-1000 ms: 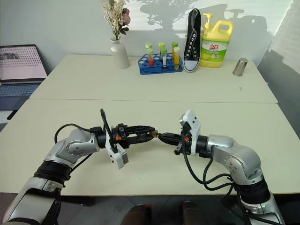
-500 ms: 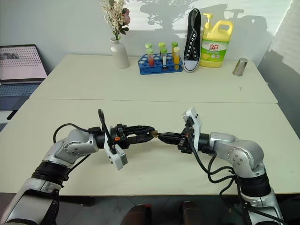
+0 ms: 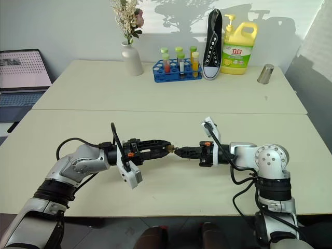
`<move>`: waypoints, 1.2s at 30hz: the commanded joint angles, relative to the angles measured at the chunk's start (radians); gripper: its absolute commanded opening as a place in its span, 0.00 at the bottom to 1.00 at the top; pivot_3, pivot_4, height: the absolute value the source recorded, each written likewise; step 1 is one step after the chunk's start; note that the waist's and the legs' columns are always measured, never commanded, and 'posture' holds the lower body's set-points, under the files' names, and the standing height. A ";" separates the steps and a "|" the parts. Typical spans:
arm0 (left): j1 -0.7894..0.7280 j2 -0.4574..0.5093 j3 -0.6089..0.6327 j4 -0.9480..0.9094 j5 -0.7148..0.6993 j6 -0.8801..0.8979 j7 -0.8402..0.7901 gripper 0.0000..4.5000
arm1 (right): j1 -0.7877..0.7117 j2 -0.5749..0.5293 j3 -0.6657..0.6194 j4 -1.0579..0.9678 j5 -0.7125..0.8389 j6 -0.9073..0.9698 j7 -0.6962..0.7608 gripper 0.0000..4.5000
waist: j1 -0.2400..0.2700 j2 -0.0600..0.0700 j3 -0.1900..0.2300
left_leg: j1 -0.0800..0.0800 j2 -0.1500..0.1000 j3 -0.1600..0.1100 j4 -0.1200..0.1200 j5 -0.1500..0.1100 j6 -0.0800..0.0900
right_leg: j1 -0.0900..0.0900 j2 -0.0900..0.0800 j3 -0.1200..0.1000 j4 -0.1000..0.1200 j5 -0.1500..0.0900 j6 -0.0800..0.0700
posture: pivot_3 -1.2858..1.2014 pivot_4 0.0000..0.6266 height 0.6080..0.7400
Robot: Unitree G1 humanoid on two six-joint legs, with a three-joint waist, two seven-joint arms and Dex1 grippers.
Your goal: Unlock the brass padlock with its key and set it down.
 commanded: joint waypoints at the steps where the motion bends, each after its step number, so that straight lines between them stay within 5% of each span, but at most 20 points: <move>1: 0.016 0.013 -0.003 -0.050 0.013 -0.019 0.015 0.21 | -0.042 0.025 -0.079 0.013 0.054 0.030 -0.054 0.00 | 0.000 0.000 0.000 | 0.000 0.000 0.000 0.000 0.000 0.000 | 0.000 0.000 0.000 0.000 0.000 0.000 | 0.52 0.24 1.00; 22: 0.018 0.033 -0.014 -0.048 0.037 -0.044 0.069 0.21 | -0.067 0.089 -0.171 0.132 0.237 0.099 -0.246 0.00 | -0.002 0.000 0.000 | 0.000 0.000 0.000 -0.001 0.000 0.000 | -0.001 0.000 0.000 0.000 0.000 0.000 | 0.52 0.24 1.00; 36: 0.024 0.036 -0.016 -0.041 0.049 -0.039 0.088 0.21 | -0.042 0.040 -0.093 0.135 0.425 0.044 -0.370 0.00 | -0.002 0.000 0.000 | -0.001 0.000 0.000 -0.001 0.000 0.000 | -0.001 0.000 0.000 -0.001 0.000 0.000 | 0.52 0.24 1.00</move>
